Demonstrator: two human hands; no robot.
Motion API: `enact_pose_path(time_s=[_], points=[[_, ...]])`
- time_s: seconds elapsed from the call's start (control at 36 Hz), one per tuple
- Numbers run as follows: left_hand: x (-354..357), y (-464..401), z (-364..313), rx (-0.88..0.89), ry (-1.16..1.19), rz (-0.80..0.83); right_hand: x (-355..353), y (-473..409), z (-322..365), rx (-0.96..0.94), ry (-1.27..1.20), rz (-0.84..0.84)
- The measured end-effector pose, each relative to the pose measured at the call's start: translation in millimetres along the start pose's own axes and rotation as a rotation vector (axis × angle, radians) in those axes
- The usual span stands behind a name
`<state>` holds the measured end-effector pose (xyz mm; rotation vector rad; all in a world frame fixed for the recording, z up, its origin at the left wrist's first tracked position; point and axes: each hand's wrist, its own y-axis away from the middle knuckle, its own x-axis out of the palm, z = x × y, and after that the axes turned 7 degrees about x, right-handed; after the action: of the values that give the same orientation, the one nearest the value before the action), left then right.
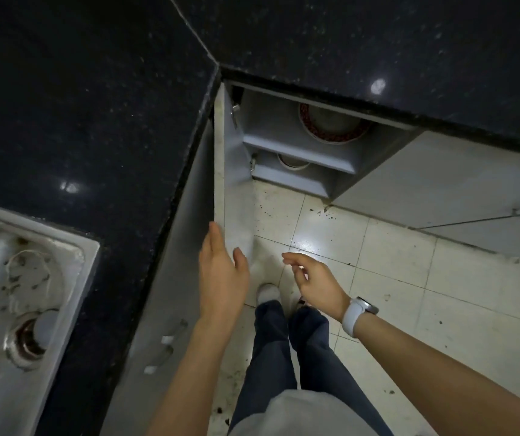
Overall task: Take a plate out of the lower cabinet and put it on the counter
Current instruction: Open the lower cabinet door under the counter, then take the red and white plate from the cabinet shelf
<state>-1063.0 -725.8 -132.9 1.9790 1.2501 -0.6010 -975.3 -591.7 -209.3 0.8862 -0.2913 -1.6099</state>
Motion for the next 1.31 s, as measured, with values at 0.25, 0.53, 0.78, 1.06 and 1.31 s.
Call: enact_pose_path(time_s=[0.25,0.53,0.78,1.06,1.31], points=[[46.6,-25.4,-37.9,0.345,-0.267,0.068,-43.2,-28.1,-5.6,0.086,-0.122,-0.179],[166.8,-157.7,0.1,0.261,-0.192,0.166,-66.8,-161.4,-49.3,0.202,-0.680,-0.369],[237.1,-263.4,36.5,0.453,-0.346,0.180,-103.4,-294.4,-58.8,0.189,-1.270,-0.386],[246.9,-293.2,61.9,0.543,-0.511,0.261,-122.4,-336.0,-40.9,0.175,-1.528,-0.322],[233.1,-258.5,66.0,0.301,-0.109,0.232,-117.5,-324.0,-50.7,0.324,-1.415,-0.325]])
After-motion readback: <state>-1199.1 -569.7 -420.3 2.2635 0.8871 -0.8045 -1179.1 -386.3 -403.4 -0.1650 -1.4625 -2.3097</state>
